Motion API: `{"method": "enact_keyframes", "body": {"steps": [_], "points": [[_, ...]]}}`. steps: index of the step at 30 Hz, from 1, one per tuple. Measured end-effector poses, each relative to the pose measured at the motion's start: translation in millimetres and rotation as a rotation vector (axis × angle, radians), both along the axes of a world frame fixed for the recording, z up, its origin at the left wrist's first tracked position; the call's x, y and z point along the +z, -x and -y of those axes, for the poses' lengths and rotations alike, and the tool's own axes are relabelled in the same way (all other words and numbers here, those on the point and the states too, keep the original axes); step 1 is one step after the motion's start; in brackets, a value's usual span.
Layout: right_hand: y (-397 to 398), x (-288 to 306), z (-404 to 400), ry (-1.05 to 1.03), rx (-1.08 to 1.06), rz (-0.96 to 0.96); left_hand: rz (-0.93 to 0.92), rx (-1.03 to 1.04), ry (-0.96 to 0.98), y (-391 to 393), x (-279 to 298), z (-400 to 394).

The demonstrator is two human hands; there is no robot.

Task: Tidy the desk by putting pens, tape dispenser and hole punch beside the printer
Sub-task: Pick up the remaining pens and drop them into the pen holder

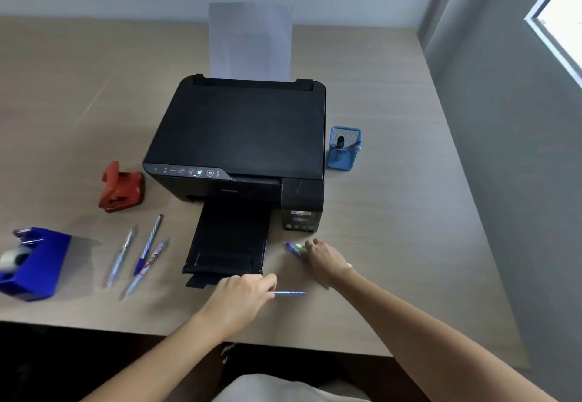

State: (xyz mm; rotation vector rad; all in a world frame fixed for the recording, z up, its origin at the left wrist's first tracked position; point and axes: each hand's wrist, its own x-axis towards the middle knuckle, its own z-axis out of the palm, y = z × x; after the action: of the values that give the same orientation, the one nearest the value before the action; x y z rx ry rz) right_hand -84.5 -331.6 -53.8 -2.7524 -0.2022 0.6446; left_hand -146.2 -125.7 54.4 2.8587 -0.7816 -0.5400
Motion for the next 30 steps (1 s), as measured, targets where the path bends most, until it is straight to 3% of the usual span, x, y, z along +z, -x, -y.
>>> {"method": "enact_keyframes", "body": {"steps": [5, 8, 12, 15, 20, 23, 26, 30], "points": [[7, -6, 23, 0.147, 0.213, 0.062, -0.042, 0.15, 0.191, -42, 55, -8], [11, 0, 71, 0.068, 0.185, 0.045, 0.04, 0.146, 0.301, -75, 85, 4], [-1, 19, 141, -0.098, -0.084, 0.24, 0.176, 0.138, 0.42, -129, 121, 41], [-41, 53, 163, -0.269, -0.426, 0.423, 0.242, 0.138, 0.427, -175, 124, 81], [-123, 121, 162, -0.8, -0.812, 0.481, 0.335, 0.124, 0.396, -250, 109, 147], [-165, 135, 158, -0.977, -0.929, 0.501, 0.315, 0.127, 0.313, -288, 95, 178], [-197, 131, 148, -0.953, -0.962, 0.441, 0.23, 0.1, 0.198, -310, 78, 198], [-216, 110, 140, -0.759, -0.939, 0.341, 0.18, 0.021, 0.081, -320, 60, 217]]}}
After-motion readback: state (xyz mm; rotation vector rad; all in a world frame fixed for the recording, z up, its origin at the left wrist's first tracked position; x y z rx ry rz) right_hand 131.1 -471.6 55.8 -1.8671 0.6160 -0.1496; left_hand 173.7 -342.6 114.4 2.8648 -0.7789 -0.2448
